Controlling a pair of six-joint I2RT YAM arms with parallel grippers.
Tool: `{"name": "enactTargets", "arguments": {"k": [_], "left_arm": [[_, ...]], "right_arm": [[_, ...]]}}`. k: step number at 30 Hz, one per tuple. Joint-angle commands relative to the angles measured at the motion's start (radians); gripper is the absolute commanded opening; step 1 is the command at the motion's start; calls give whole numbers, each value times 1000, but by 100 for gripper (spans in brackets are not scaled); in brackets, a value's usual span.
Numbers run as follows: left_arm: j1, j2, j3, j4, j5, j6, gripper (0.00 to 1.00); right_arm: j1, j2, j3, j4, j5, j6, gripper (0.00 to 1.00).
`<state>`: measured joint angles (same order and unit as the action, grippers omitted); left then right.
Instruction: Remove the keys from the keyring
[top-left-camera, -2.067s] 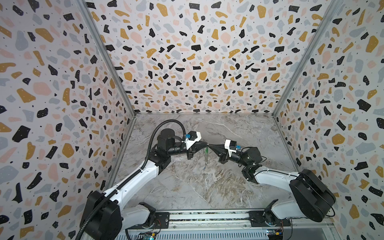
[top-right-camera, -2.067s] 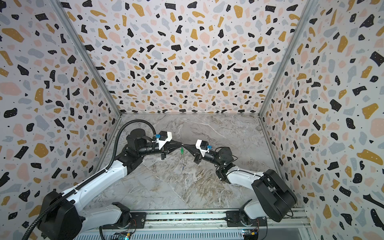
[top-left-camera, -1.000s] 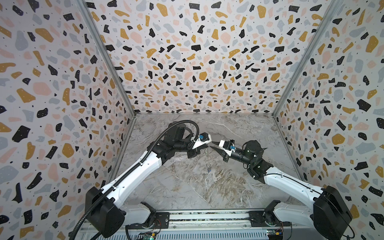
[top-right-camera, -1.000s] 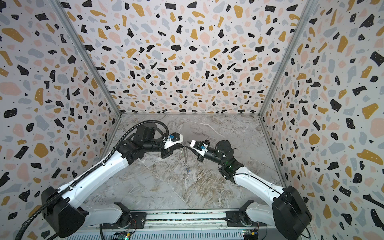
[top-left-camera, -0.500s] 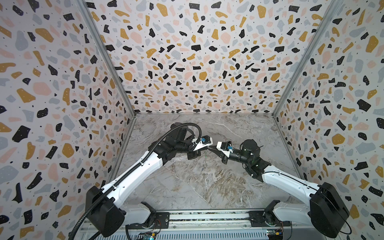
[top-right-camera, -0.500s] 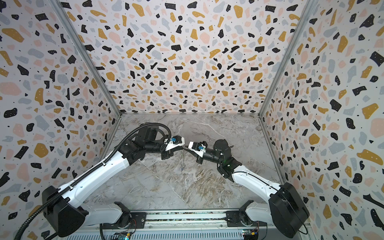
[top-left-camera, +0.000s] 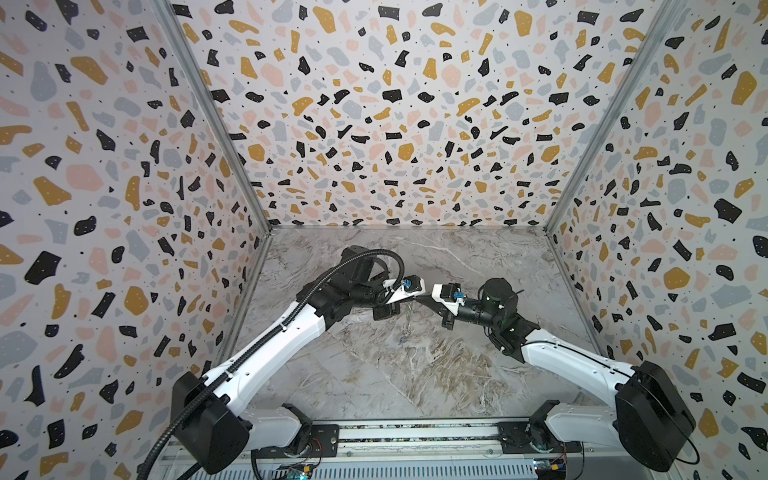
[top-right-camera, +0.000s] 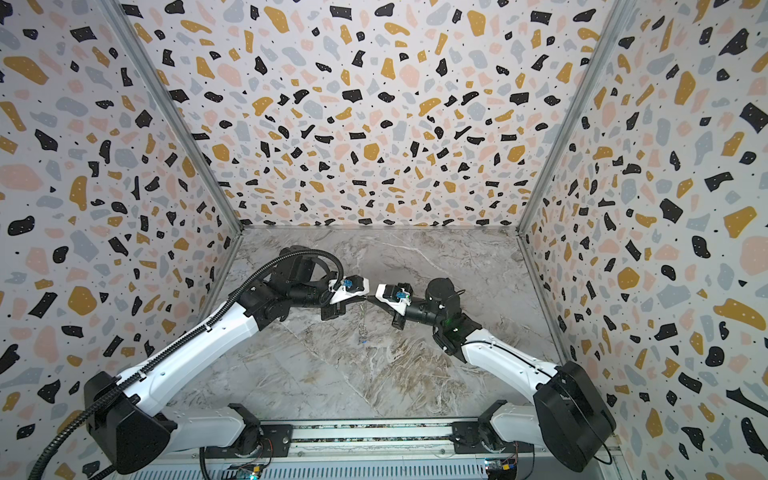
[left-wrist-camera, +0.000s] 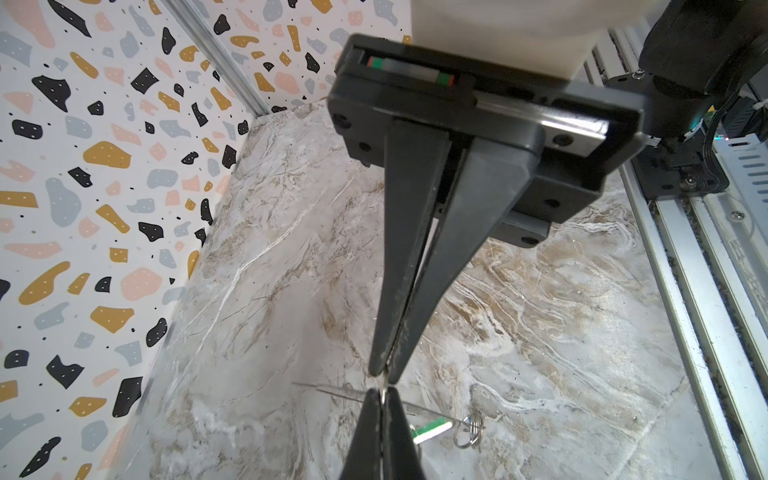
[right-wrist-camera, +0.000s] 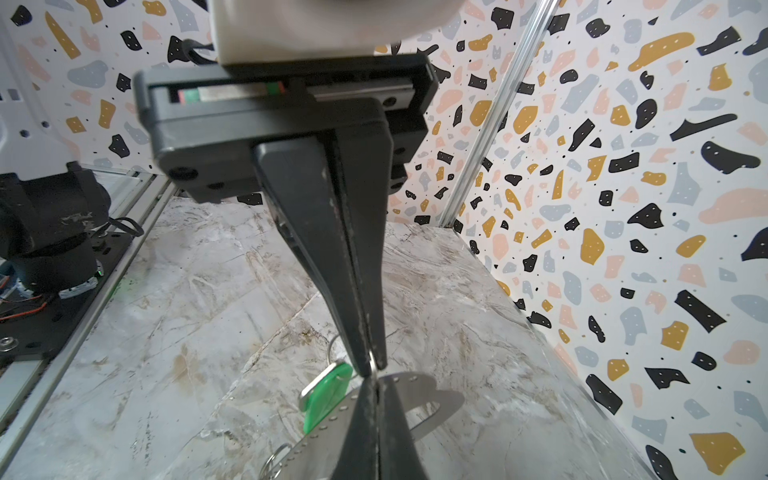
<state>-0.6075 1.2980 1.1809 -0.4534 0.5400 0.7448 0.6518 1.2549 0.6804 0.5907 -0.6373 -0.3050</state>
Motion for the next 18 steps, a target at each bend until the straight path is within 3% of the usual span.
{"name": "enactTargets", "arguments": {"k": [1, 4, 18], "left_arm": [[-9, -18, 23, 22, 65, 26, 0], [-9, -19, 21, 20, 70, 29, 0], [-9, -17, 18, 15, 86, 47, 0]], "right_arm": [[-1, 3, 52, 8, -13, 26, 5], [-1, 1, 52, 12, 0, 36, 11], [-1, 2, 53, 6, -29, 39, 13]]}}
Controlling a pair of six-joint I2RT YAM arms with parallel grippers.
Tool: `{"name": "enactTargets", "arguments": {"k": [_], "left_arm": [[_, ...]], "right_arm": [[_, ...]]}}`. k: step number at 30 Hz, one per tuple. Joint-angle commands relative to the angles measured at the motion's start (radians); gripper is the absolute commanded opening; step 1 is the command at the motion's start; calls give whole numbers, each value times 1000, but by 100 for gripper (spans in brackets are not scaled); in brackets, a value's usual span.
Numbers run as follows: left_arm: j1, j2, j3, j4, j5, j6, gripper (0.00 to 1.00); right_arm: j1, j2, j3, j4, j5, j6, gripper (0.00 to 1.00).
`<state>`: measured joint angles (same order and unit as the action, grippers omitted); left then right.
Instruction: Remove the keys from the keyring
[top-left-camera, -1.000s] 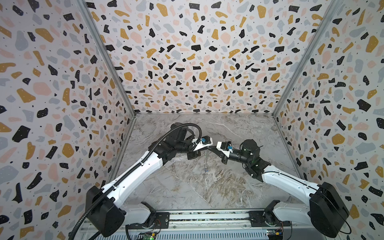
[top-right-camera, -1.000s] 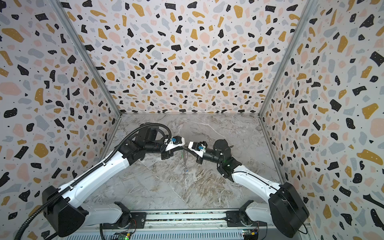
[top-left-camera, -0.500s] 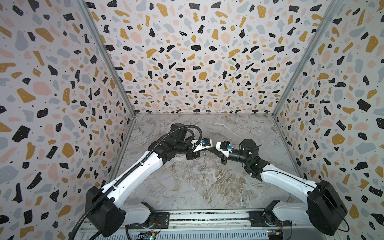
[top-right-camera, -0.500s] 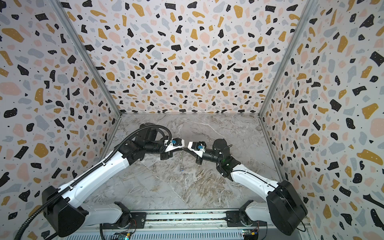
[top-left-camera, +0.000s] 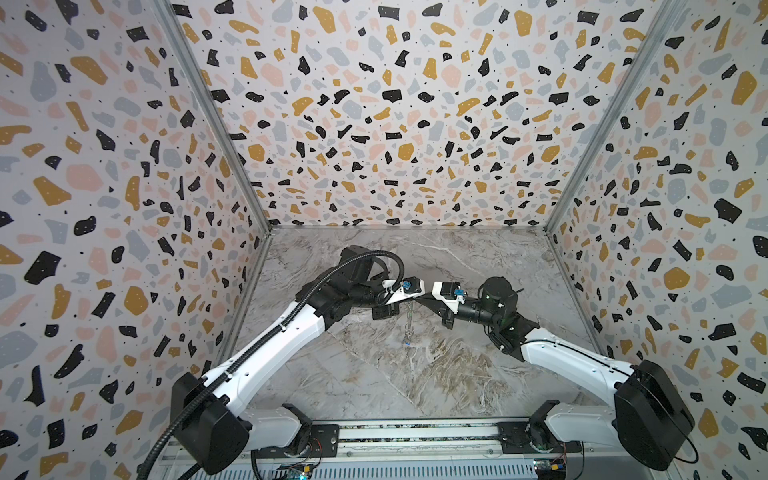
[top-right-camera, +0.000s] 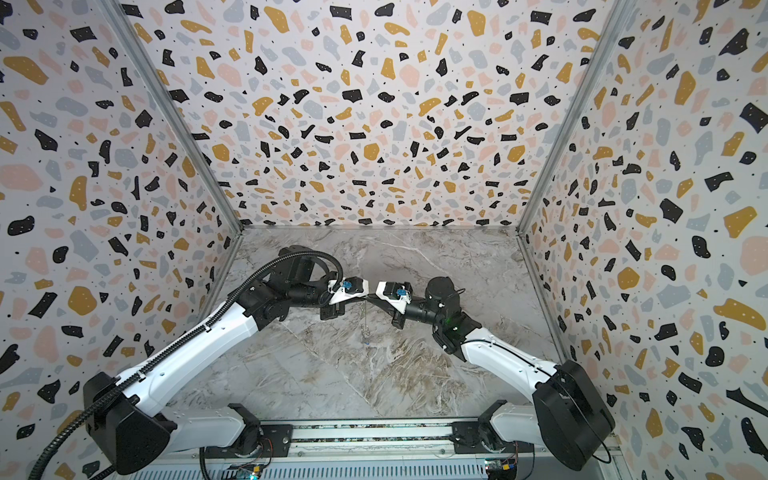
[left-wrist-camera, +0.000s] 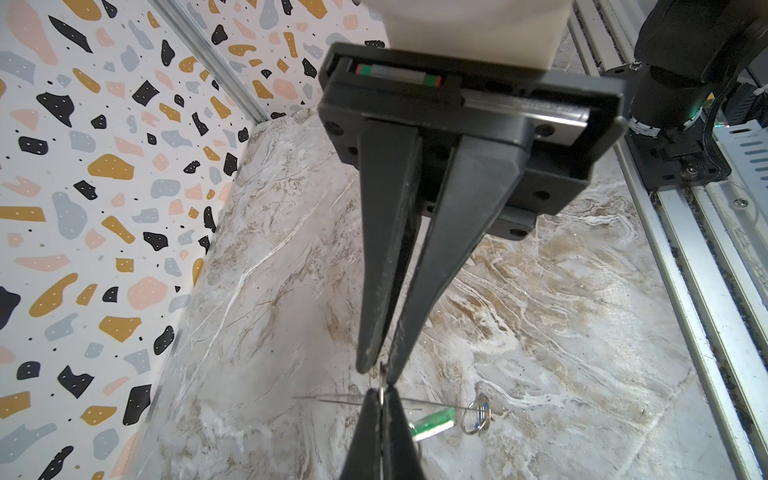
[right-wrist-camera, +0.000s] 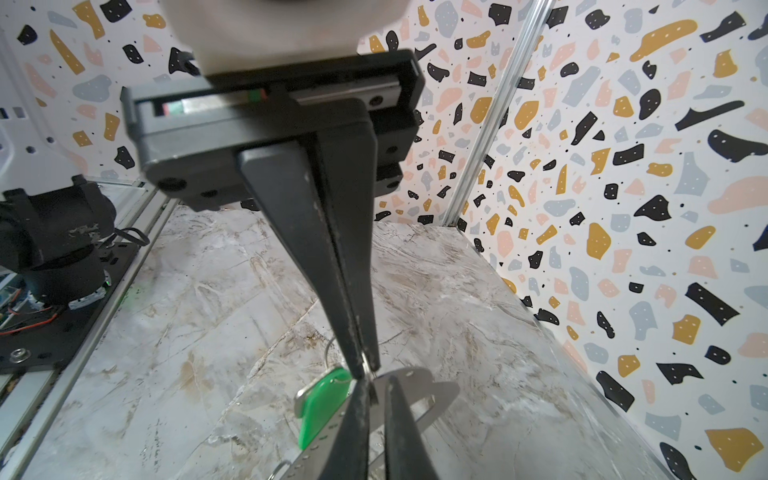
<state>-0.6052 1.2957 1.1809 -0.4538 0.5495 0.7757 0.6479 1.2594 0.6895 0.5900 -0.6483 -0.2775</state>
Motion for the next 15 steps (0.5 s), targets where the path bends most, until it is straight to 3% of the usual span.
{"name": "enactTargets", "arguments": {"k": [1, 15], "left_arm": [[-11, -15, 17, 14, 76, 16, 0], [-11, -14, 20, 29, 79, 16, 0]], "right_arm": [[2, -1, 44, 8, -23, 12, 14], [0, 17, 50, 7, -100, 34, 10]]}}
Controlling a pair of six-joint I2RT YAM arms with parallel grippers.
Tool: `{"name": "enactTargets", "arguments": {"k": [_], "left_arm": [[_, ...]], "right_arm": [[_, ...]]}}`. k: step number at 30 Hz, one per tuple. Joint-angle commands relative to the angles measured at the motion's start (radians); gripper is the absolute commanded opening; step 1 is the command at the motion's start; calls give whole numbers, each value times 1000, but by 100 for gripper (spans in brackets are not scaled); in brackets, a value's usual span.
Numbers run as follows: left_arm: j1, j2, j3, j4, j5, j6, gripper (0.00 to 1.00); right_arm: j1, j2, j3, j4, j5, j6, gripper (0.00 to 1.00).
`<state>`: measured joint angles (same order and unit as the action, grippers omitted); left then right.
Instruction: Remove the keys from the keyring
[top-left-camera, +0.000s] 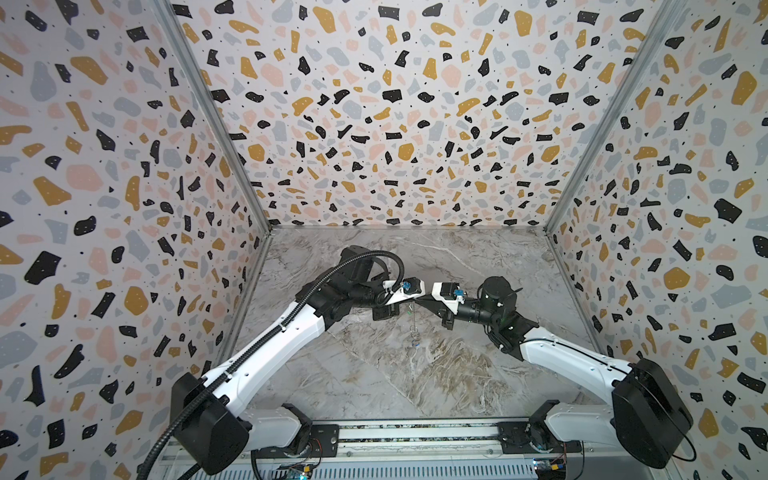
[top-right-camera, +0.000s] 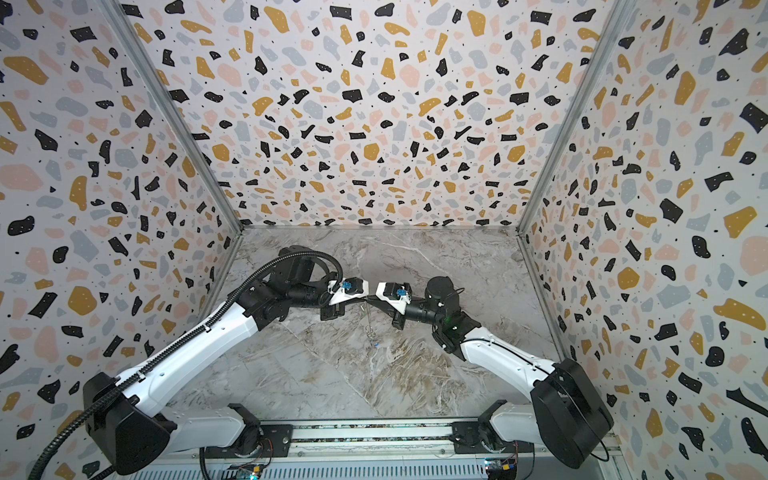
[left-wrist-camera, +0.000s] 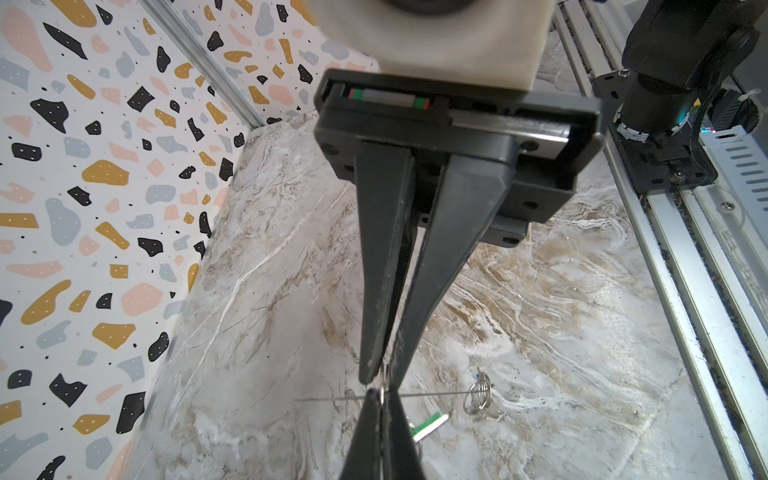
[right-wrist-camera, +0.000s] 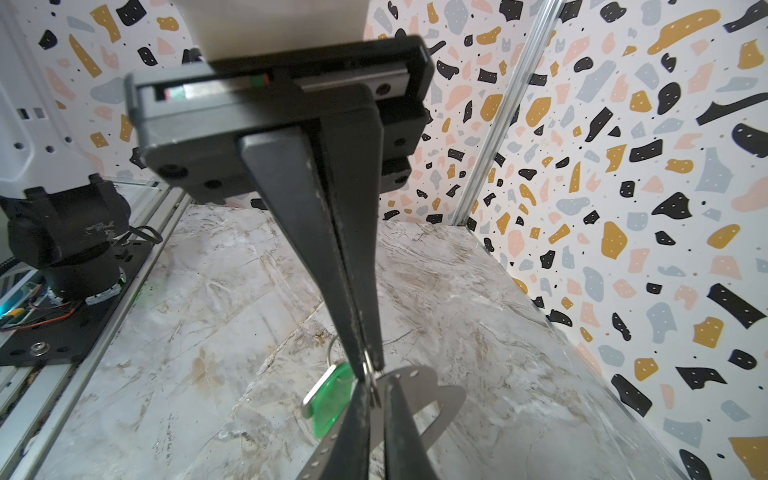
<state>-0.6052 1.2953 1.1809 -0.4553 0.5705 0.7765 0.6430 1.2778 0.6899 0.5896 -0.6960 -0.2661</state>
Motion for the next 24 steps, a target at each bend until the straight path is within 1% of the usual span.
{"name": "enactTargets", "arguments": {"k": [1, 4, 7, 8, 10, 12, 15, 18, 24], "left_arm": [[-11, -14, 19, 31, 60, 17, 0], [-11, -13, 18, 29, 64, 17, 0], [-11, -11, 19, 19, 59, 22, 0], [-11, -12, 19, 15, 58, 23, 0], [-12, -12, 17, 12, 51, 23, 0], [-11, -11, 16, 11, 46, 24, 0], [-11, -8, 17, 8, 48, 24, 0], [-12, -5, 19, 6, 46, 26, 0], [-11, -2, 22, -1, 43, 27, 0]], "right_arm": [[6, 2, 51, 7, -58, 28, 9], [3, 0, 47, 21, -60, 35, 6], [-3, -13, 37, 41, -48, 42, 6], [-5, -17, 36, 41, -41, 42, 8], [-9, -27, 30, 41, -24, 36, 15], [-9, -37, 28, 32, -16, 21, 17], [-9, -41, 33, 13, -18, 5, 18], [-9, -42, 36, 1, -29, -5, 17], [-9, -51, 33, 0, -30, -17, 10]]}}
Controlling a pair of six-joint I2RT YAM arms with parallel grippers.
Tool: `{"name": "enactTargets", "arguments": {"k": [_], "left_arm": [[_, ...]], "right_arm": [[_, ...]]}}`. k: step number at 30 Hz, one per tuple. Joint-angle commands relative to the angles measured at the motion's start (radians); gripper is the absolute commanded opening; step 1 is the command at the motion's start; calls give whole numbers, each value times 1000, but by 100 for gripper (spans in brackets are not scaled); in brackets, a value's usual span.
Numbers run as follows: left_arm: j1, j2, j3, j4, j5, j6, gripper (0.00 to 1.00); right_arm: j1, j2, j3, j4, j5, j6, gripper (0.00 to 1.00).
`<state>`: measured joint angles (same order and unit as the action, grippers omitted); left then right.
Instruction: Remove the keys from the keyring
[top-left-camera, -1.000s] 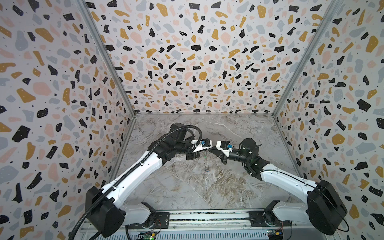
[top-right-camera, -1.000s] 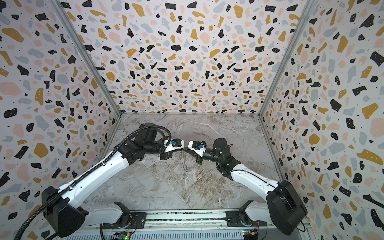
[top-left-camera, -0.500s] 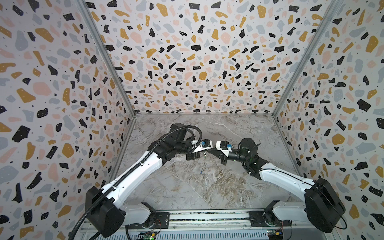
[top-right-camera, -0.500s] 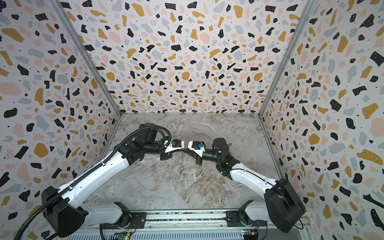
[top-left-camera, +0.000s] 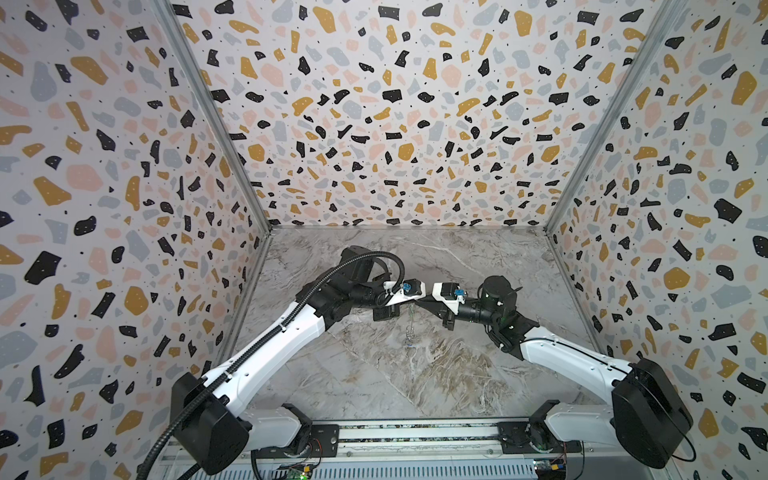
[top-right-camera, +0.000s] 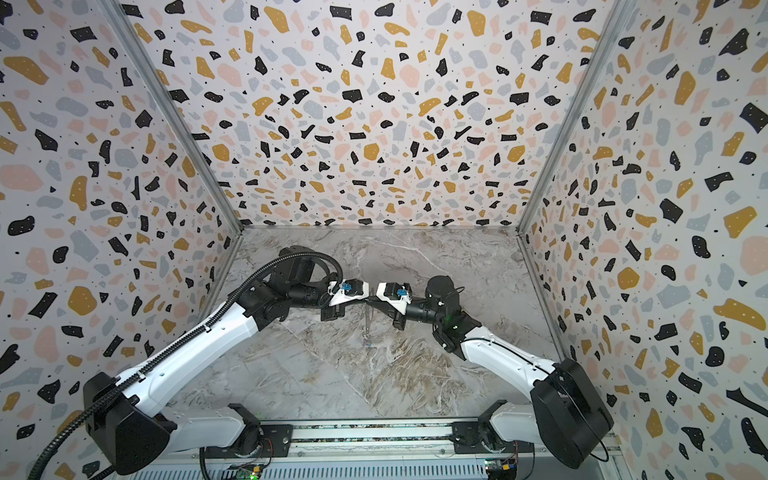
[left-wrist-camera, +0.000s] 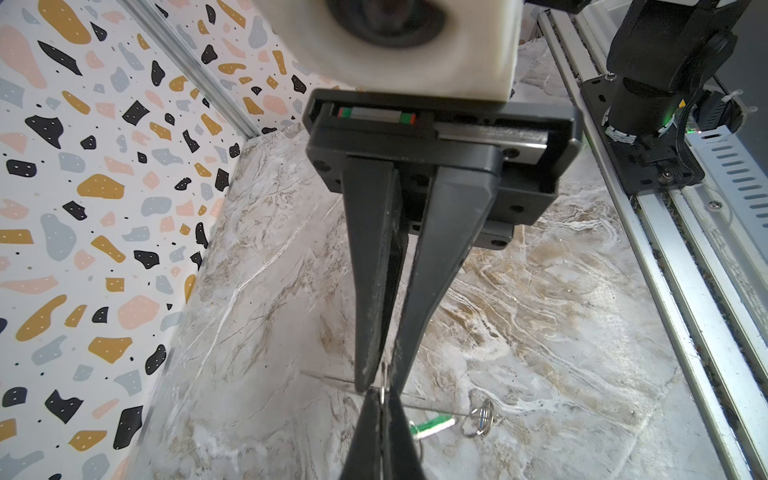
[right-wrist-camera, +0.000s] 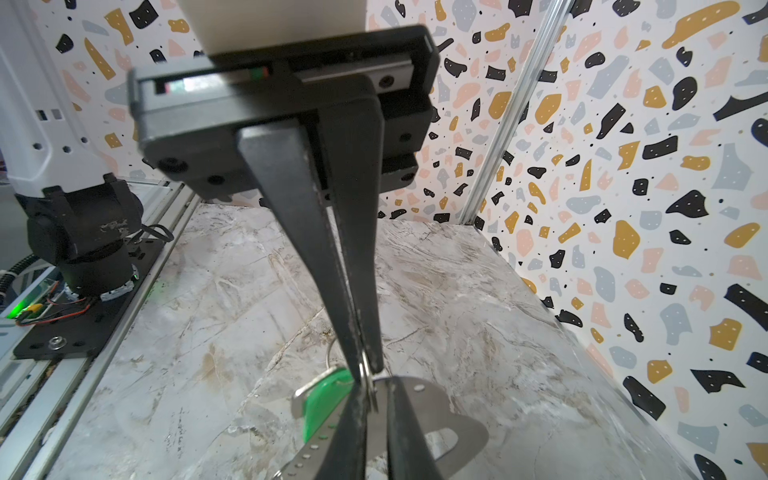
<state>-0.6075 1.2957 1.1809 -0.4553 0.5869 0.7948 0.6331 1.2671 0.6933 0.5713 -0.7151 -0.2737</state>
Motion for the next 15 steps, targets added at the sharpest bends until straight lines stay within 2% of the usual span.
{"name": "enactTargets", "arguments": {"k": [1, 6, 10, 13, 15], "left_arm": [[-9, -1, 23, -3, 24, 9, 0], [-10, 3, 23, 6, 23, 3, 0], [5, -8, 13, 46, 8, -55, 25], [58, -40, -28, 128, 55, -120, 35], [91, -76, -79, 208, 92, -175, 38]], "right_arm": [[-1, -39, 28, 19, -10, -10, 9], [0, -35, 25, 31, -17, 0, 3], [-1, -31, 11, 66, -18, 32, 0], [-2, -26, -2, 109, -21, 70, 0], [-6, -22, -12, 143, -22, 95, 0]]}}
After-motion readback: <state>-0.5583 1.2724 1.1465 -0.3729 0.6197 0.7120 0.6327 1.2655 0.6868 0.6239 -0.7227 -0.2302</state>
